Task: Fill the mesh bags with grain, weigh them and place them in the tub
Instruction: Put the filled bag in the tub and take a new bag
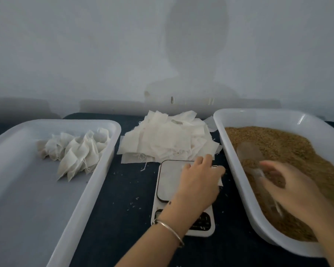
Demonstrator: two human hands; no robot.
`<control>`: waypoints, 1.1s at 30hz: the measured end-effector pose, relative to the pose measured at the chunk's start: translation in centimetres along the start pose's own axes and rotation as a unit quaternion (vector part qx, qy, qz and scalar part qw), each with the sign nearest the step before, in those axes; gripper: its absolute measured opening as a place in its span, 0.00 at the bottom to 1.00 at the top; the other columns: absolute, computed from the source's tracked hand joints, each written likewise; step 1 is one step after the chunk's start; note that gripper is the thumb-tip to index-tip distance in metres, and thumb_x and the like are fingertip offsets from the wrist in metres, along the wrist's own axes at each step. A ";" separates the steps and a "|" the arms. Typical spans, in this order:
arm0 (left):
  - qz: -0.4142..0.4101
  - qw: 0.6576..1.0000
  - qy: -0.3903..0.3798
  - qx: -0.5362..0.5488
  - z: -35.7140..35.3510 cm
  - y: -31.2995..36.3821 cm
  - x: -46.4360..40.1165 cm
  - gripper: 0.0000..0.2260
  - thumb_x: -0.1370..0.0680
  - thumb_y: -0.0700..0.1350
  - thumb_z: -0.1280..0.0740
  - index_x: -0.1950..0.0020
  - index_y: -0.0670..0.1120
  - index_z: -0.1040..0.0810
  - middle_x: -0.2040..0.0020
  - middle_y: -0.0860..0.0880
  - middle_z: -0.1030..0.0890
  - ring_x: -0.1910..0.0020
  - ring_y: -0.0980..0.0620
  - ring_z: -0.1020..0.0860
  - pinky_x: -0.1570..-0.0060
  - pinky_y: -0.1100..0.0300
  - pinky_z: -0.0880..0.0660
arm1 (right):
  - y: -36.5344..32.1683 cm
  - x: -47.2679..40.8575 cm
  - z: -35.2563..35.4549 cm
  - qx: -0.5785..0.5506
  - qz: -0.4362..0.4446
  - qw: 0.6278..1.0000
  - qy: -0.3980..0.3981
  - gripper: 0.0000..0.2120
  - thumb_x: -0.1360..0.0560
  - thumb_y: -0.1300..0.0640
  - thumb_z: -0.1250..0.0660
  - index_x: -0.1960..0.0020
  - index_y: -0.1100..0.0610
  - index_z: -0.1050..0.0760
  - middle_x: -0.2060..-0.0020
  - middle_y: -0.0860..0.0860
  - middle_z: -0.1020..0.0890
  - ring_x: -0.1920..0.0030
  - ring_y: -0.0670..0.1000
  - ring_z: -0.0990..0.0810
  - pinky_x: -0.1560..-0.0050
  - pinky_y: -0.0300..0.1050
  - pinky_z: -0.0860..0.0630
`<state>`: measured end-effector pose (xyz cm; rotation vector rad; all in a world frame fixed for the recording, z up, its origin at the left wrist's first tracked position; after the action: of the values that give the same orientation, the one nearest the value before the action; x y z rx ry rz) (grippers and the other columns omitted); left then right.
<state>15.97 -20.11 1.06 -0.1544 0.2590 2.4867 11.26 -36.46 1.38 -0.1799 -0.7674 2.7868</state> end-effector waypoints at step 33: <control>0.347 0.930 0.104 0.059 6.8 -37.1 12.8 0.03 0.26 0.37 0.31 0.54 0.42 0.23 0.60 0.45 0.22 0.58 0.41 0.22 0.51 0.50 0.26 | -17.0 -13.3 -13.8 0.157 0.134 0.979 -0.002 0.06 0.22 0.60 0.39 0.58 0.57 0.27 0.56 0.52 0.25 0.53 0.56 0.23 0.58 0.45 0.29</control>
<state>27.74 17.86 -0.06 -0.3229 0.6465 3.1455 29.96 -19.13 -0.87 -0.2334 -0.3130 3.1150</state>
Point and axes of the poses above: each hand's wrist, its own x-axis away from the middle knuckle, its own z-axis out of the back of the hand, y = z × x, the point moved 9 cm from there along -x, towards the middle knuckle
